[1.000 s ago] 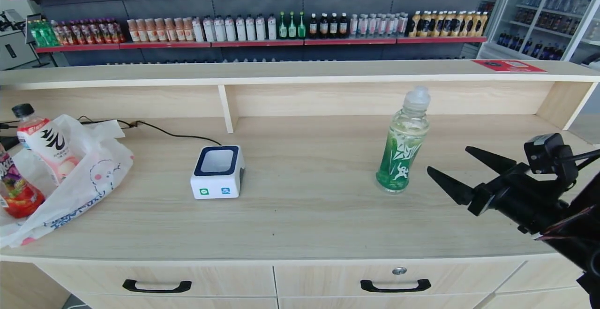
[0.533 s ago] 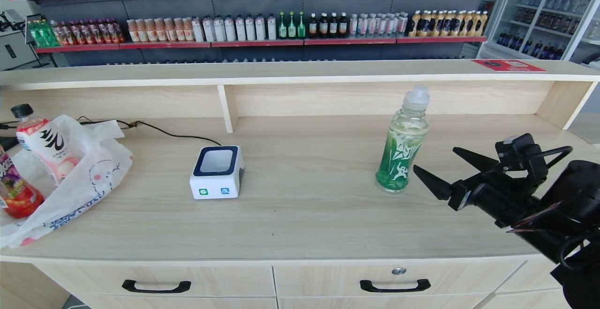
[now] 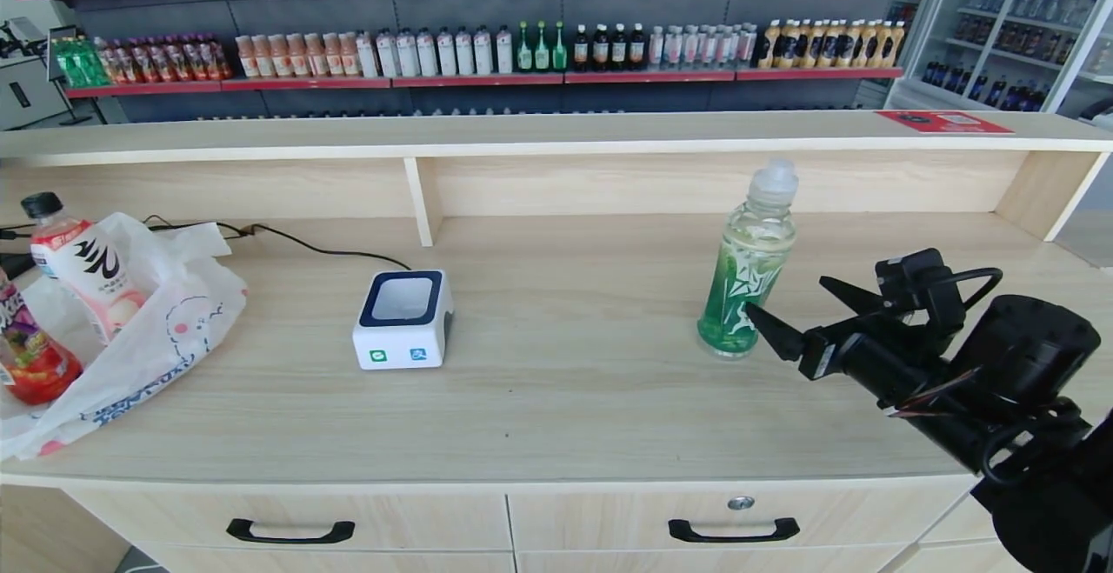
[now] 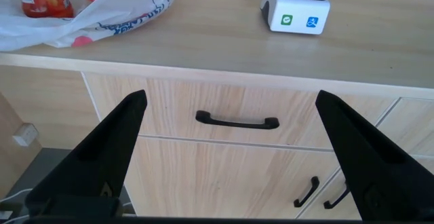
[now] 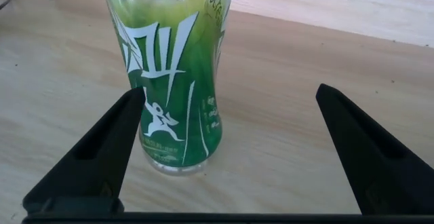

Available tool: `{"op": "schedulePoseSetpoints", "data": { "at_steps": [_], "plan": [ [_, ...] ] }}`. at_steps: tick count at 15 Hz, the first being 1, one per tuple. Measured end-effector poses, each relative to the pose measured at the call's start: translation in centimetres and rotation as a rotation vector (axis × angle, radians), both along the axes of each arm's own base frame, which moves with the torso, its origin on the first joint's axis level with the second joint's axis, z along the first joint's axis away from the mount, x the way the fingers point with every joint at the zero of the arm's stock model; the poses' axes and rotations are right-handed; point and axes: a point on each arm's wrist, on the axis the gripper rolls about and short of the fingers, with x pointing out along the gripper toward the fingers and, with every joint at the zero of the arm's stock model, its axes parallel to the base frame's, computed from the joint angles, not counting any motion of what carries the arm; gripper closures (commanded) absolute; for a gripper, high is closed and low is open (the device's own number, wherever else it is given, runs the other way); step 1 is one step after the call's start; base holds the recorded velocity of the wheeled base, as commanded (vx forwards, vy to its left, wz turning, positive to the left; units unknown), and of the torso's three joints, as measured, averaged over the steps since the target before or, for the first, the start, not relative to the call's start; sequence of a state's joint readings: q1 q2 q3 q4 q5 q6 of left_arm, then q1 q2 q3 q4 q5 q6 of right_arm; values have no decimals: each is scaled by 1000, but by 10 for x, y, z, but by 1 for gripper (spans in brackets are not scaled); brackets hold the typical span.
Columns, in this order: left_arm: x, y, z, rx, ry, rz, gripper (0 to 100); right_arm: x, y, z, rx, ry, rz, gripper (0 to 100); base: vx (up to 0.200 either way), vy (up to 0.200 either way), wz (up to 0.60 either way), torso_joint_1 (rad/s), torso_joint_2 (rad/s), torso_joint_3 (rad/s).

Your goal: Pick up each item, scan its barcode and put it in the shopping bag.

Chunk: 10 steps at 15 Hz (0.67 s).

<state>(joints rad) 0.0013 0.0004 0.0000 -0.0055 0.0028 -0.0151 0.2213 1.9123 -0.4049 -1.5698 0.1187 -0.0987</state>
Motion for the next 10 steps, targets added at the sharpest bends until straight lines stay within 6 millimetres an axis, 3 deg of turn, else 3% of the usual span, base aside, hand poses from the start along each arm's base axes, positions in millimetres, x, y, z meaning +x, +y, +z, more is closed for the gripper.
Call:
{"op": "schedulePoseSetpoints", "data": {
  "at_steps": [5,10],
  "plan": [
    [0,0,0,1,0,0,0,-1,21,-1,58,18,12,0,0,0,0,0,0,0],
    [0,0,0,1,0,0,0,15,38,3,135,-5,-13,0,0,0,0,0,0,0]
  ]
}}
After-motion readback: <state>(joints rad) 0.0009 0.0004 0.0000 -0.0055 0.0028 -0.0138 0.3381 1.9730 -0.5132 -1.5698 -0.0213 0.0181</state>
